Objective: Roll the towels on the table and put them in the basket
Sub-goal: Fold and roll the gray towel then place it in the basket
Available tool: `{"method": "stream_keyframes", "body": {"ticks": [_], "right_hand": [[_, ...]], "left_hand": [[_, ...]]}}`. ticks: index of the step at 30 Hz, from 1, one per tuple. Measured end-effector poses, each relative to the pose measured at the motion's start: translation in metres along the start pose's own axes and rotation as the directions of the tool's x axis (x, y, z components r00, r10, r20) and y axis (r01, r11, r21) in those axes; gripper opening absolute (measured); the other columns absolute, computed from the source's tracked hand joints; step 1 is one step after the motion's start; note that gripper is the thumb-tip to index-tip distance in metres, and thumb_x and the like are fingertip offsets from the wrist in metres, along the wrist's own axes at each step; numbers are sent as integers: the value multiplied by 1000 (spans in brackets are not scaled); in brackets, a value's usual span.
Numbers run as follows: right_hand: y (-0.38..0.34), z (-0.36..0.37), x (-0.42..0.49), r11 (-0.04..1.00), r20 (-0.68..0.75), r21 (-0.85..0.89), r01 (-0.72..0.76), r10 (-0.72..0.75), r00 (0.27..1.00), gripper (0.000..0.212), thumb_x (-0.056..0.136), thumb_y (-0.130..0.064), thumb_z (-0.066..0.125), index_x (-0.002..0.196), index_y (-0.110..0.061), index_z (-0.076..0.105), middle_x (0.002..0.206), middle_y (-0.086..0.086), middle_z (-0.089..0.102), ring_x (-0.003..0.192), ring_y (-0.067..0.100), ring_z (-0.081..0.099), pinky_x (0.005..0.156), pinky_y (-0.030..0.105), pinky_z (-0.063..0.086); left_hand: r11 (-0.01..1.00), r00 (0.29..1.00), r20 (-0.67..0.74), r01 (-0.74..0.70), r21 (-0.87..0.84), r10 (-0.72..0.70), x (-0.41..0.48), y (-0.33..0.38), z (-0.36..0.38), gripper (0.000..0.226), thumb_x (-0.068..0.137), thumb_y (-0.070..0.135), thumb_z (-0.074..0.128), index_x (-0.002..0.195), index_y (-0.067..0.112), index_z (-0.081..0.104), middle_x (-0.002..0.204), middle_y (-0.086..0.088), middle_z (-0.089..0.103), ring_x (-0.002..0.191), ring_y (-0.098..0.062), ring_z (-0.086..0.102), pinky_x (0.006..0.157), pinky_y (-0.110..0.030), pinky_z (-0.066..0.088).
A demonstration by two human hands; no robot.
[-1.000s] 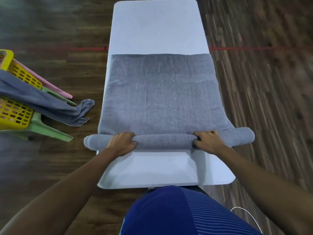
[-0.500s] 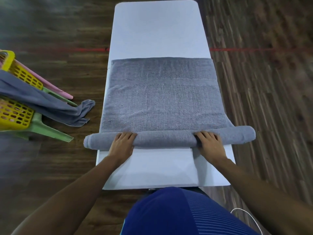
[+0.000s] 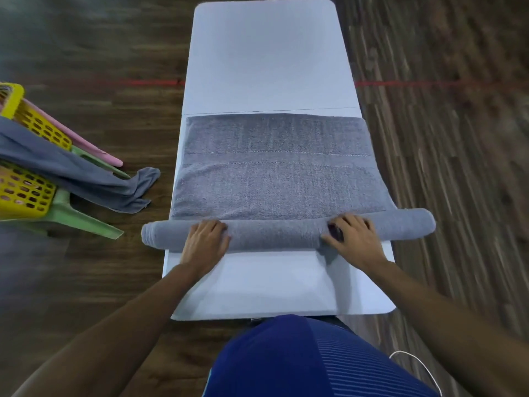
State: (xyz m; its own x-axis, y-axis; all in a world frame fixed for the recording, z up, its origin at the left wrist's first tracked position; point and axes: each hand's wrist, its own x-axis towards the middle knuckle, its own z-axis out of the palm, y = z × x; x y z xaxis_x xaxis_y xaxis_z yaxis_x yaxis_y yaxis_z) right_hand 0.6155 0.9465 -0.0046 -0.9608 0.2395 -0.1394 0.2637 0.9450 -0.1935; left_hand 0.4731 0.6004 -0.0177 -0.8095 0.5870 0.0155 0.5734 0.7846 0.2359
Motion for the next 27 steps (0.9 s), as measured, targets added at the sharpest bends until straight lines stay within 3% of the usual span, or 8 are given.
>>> {"method": "stream_keyframes", "body": {"ticks": [2,4,7,13,17,19,23,27], "right_hand": [[1,5,-6,1000,78,-16,19,-17,997,60,71,-54,74,120,-24,57,121,-3,60,114,24,54,101,42,32],[2,9,-8,1000,69,-14,8,-7,998,56,70,-31,77,121,-23,56,121,-1,61,114,26,56,102,40,28],[-4,3,-1,999,73,-20,-33,35,997,44,75,-24,67,118,-25,58,114,-2,64,111,24,57,99,38,27],[-8,-7,16,980,234,-52,-195,201,951,32,86,-39,49,115,-24,49,109,8,66,110,25,56,102,43,27],[-12,-1,14,986,-67,-71,-147,143,987,31,81,-29,61,110,-18,58,109,8,61,103,31,55,92,44,31],[-16,0,12,997,-139,-55,-56,47,989,31,77,-29,56,106,-19,60,108,4,61,102,30,56,92,42,30],[-12,10,8,999,82,-45,-9,12,997,63,71,-47,65,128,-24,51,131,0,54,124,24,47,109,44,20],[-11,2,18,997,174,-72,-26,39,984,55,76,-33,65,129,-31,49,128,-4,57,122,21,48,108,43,21]], "left_hand": [[997,988,145,-64,50,56,-5,-6,4,50,79,39,69,118,8,62,117,-9,64,108,-29,58,95,-45,45],[993,969,244,-65,98,39,-6,-11,4,65,71,32,77,128,9,56,126,-9,60,116,-31,56,102,-47,42],[997,975,221,-13,71,-3,-1,-11,-3,51,70,15,71,120,12,61,116,-8,66,106,-32,60,99,-47,42],[995,942,332,76,-62,-51,16,-11,-17,34,77,39,43,101,20,58,91,-3,69,85,-26,62,89,-38,39],[988,989,43,144,-51,-142,18,-8,-12,25,86,22,61,108,11,57,102,-12,63,96,-34,57,88,-44,39],[994,994,-14,104,-31,-104,16,-7,-8,30,89,29,62,112,10,59,107,-13,64,99,-34,58,89,-45,42],[995,969,247,-5,97,-19,12,-16,0,68,74,40,75,131,10,52,130,-12,58,120,-33,52,107,-50,34],[995,975,219,0,97,-21,21,-12,-8,40,76,27,64,114,13,62,110,-8,67,103,-30,59,103,-46,35]]}}
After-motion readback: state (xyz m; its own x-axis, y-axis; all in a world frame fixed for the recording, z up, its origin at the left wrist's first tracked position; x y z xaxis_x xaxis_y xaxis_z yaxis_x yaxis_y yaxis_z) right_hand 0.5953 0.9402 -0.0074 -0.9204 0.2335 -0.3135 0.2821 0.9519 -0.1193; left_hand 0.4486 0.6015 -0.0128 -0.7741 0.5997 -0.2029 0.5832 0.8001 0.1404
